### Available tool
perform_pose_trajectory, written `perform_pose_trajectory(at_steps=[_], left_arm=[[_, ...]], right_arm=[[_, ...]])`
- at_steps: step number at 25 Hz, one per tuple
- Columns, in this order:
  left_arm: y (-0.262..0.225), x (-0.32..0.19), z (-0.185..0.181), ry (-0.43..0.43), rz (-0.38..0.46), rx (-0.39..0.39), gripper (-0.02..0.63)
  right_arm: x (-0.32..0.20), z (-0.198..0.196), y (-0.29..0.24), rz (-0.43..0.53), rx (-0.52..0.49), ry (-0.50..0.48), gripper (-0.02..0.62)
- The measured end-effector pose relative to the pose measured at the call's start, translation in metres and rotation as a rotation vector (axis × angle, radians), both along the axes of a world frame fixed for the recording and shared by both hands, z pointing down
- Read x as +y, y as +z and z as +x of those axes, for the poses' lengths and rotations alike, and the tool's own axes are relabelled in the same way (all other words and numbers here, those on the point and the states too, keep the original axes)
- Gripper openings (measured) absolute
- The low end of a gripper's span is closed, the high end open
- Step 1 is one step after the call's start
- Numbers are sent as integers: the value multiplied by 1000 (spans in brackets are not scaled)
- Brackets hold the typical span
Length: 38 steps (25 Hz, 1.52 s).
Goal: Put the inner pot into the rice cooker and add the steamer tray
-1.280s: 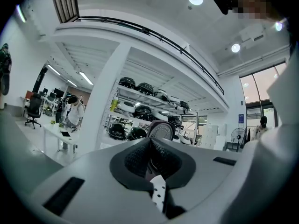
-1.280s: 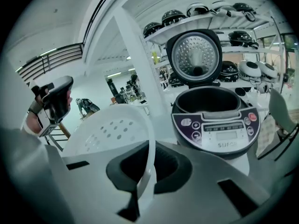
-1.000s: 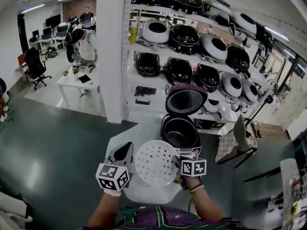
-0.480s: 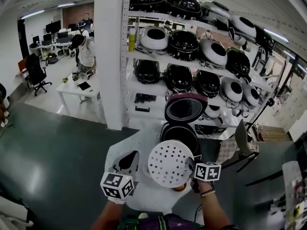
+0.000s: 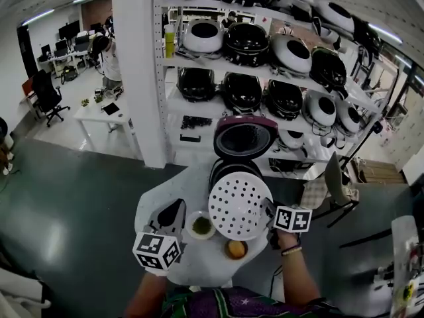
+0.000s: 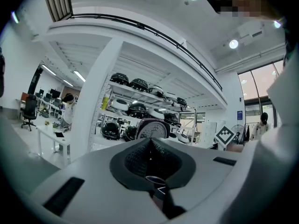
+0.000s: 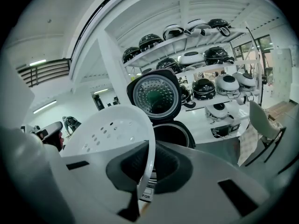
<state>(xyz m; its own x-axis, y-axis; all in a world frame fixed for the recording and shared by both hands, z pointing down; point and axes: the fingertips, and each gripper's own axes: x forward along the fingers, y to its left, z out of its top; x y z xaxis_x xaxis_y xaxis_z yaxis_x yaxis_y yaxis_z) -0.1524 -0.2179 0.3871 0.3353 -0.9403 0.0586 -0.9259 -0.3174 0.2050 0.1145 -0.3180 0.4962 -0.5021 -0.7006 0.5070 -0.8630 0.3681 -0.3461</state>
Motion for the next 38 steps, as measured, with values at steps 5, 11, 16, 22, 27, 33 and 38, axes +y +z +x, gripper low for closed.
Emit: perform_pose_trajectory(at_steps=[5,11,16,22,27,33,38], left_arm=[[-5,-17,24,-9,21,-12,23],[4,-21,41,-32,9,-27,23],[6,-27,49,-72,-3,-47,23],[13,-32,48,-133,-20,-59,22],[17,-38,55,-169,-43,-81,22],[24,-44,64,-199,-67,-89,23],[28,-49,70,-220,-81,-90,21]], right_arm=[[-27,23,3,-6,-1,-9,14],[-50,37,23,-27,-1,-20,14],[-77,47,43,-53,21,-38,14],[-107,53,65,-72,38,-45,14],[-133,59,74,-83,61,-58,14],[-157,58,89,-108,76,-80,14],[-170,53,104,-133,87,-107,14]])
